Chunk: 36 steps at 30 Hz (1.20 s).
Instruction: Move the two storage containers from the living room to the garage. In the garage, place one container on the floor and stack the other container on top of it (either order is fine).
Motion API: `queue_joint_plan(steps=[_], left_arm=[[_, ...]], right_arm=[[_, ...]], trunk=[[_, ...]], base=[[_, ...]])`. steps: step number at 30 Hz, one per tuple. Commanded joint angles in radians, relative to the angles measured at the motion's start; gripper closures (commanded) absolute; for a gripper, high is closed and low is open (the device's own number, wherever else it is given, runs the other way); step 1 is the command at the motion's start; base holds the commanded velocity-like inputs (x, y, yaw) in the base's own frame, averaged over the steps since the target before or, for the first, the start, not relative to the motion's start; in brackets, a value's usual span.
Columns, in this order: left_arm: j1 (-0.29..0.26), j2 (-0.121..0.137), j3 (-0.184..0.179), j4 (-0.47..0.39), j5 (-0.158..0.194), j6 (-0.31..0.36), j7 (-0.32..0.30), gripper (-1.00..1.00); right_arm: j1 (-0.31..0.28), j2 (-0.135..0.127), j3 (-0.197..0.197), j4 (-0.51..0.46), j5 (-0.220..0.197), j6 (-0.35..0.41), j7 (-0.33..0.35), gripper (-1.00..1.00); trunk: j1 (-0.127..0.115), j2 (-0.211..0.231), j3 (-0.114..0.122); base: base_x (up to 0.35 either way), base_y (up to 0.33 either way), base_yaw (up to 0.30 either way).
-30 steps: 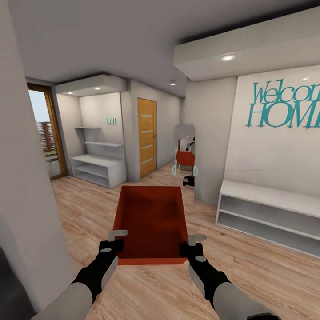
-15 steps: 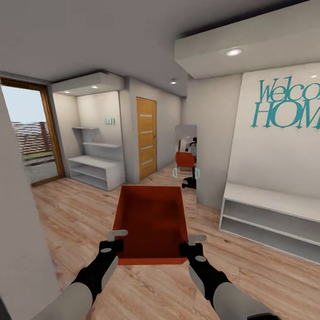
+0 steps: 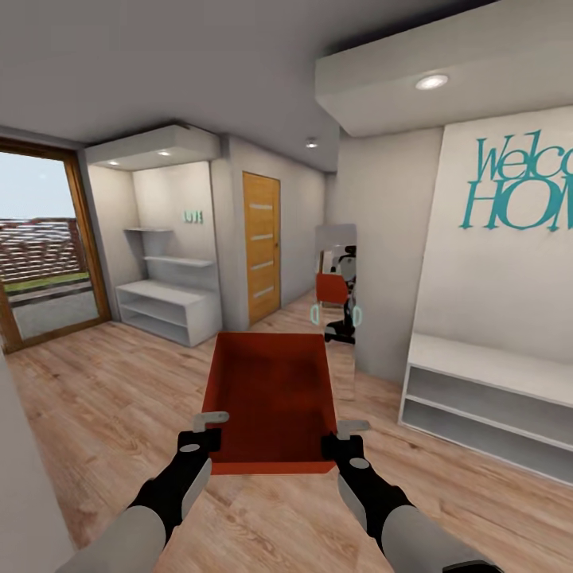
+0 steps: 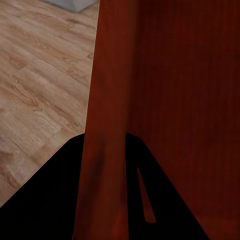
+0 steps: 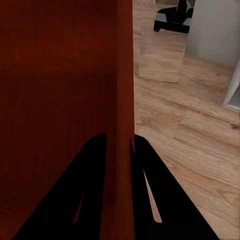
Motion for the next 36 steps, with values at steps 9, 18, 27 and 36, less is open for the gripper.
queue_joint_plan(steps=[9, 18, 27, 36], left_arm=[[0.0, 0.009, -0.002, -0.001, 0.002, 0.008, 0.013, 1.0], [0.0, 0.01, -0.002, -0.001, 0.002, 0.008, 0.013, 1.0], [0.0, 0.009, -0.002, -0.001, 0.002, 0.008, 0.013, 1.0], [0.0, 0.01, -0.002, -0.001, 0.002, 0.008, 0.012, 1.0]], right_arm=[[-0.002, 0.0, -0.002, -0.002, 0.007, -0.002, -0.001, 1.0], [-0.002, 0.0, -0.002, -0.002, 0.004, -0.002, -0.002, 1.0], [-0.002, 0.0, -0.002, -0.002, 0.004, -0.001, -0.002, 1.0], [-0.002, 0.0, -0.002, -0.002, 0.004, 0.0, -0.002, 1.0]], trunk=[[0.001, -0.001, -0.002], [0.001, -0.001, -0.002], [0.001, -0.001, -0.002], [0.001, -0.001, -0.002]], base=[[0.323, 0.0, 0.0], [0.323, 0.0, 0.0], [0.323, 0.0, 0.071], [0.323, 0.0, 0.256]])
